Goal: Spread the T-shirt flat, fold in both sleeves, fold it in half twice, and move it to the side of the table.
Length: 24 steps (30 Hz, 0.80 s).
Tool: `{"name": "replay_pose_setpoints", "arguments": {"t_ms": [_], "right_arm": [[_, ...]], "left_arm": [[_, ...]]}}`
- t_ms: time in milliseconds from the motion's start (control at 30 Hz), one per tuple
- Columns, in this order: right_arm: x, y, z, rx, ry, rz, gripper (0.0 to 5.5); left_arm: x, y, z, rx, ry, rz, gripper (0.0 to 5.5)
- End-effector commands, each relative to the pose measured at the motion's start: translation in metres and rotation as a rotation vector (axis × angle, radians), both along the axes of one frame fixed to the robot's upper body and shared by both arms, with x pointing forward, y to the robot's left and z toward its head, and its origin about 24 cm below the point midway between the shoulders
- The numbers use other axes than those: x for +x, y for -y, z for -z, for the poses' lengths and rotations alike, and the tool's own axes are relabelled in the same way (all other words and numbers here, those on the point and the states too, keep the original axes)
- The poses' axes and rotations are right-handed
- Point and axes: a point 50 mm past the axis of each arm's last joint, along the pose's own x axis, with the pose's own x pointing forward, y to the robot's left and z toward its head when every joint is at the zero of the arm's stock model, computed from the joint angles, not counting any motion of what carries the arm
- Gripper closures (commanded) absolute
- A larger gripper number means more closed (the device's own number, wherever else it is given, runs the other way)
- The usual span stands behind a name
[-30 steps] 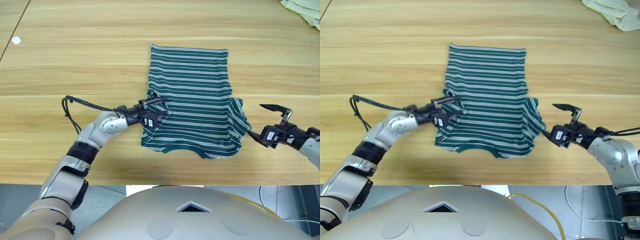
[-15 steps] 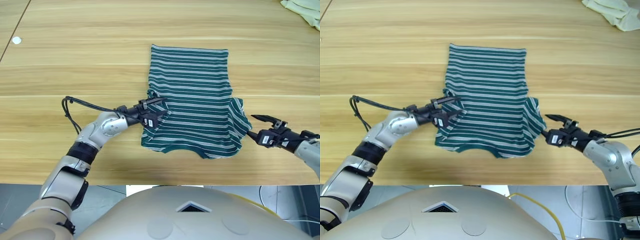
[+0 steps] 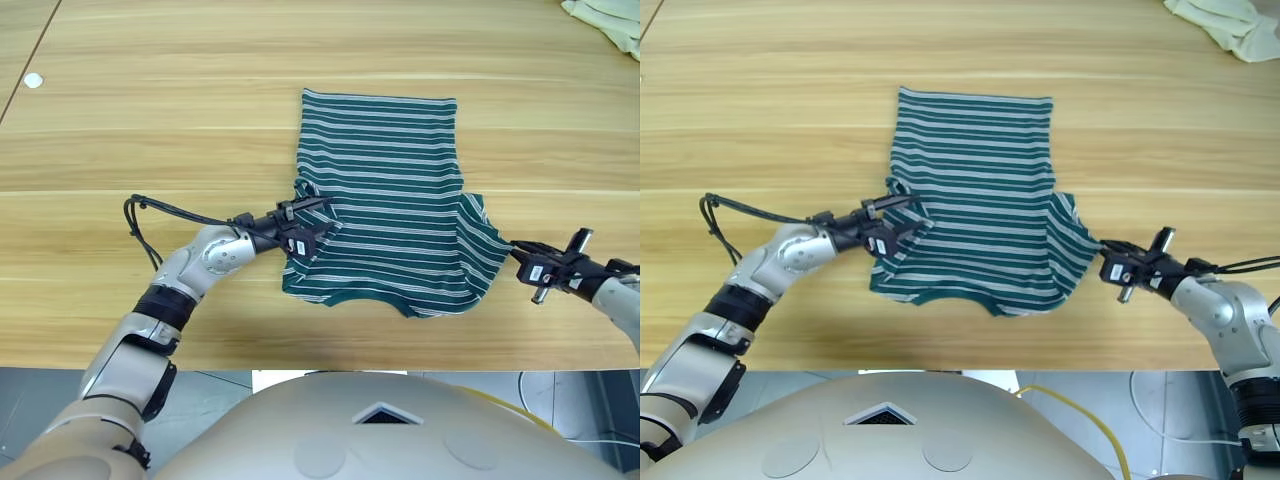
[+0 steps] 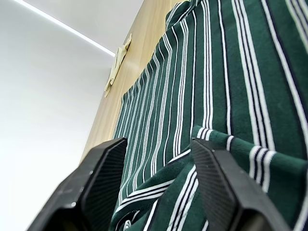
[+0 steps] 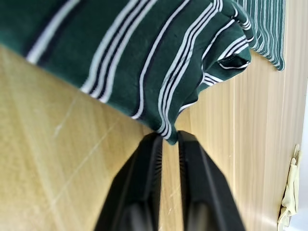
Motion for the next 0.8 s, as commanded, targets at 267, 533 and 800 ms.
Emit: {"name": "replay_pose_setpoints", "arguments": {"t_ms": [267,533,800], "right_arm": [[0.002,-0.009,-0.009,0.047,0.059,-0.04,5.48],[0.013,-0.008,-0.024,0.081,0.154,-0.004,5.48],[0.013,-0.037,-0.031,0.2,0.176,-0.127,5.48]], "left_arm": [[0.0,-0.001,0.001,0.009,0.004,-0.003,2.98],[0.0,0.0,0.001,0.007,0.002,0.001,2.98],[0.002,-0.001,0.0,0.011,0.005,-0.001,2.98]]}}
